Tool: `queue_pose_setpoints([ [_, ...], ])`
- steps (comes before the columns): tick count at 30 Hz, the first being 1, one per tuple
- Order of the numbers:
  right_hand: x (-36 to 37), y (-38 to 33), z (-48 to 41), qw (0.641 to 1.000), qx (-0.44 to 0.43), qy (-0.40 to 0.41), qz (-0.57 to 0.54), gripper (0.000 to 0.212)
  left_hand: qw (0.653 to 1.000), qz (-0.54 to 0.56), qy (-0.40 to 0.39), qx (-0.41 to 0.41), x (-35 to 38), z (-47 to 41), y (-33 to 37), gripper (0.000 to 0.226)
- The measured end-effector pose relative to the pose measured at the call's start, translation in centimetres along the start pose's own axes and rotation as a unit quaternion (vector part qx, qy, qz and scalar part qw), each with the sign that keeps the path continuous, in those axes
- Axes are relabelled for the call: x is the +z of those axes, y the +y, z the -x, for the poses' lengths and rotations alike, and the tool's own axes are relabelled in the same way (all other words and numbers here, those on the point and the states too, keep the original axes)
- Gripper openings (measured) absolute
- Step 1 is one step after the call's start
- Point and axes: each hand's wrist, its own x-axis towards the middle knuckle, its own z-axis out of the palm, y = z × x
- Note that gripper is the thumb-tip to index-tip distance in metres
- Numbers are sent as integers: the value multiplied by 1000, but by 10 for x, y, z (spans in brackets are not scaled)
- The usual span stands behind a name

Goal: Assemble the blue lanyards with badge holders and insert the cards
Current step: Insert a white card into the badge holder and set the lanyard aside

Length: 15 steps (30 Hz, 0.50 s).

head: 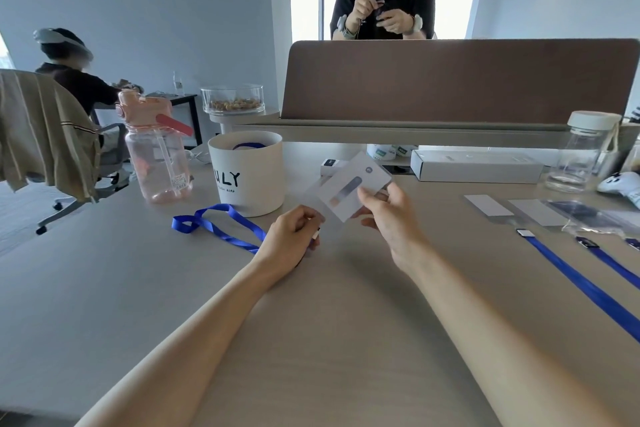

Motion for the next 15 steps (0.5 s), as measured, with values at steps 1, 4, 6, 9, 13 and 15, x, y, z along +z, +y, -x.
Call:
queue_pose_setpoints([
  [1,-1,1,-1,1000,-4,9,-2,25,1000,2,0,-1,1,1,0,15],
  [4,-3,-1,-1,999,-16,32,-4,26,1000,13,9,-16,1,0,-2,16],
  [6,-4,-2,-1,999,-23,44,-5,26,999,28,14,-28,2,-1,-2,17],
  [9,-5,-2,0,999,-30,45,0,25,997,62,28,-48,2,-4,0,18],
  [13,-6,-3,1,998,-35,43,-22,23,998,37,32,-49,1,-5,-3,16],
  [15,-6,-4,2,999,-37,24,-24,23,998,39,30,-47,1,-4,-4,15],
])
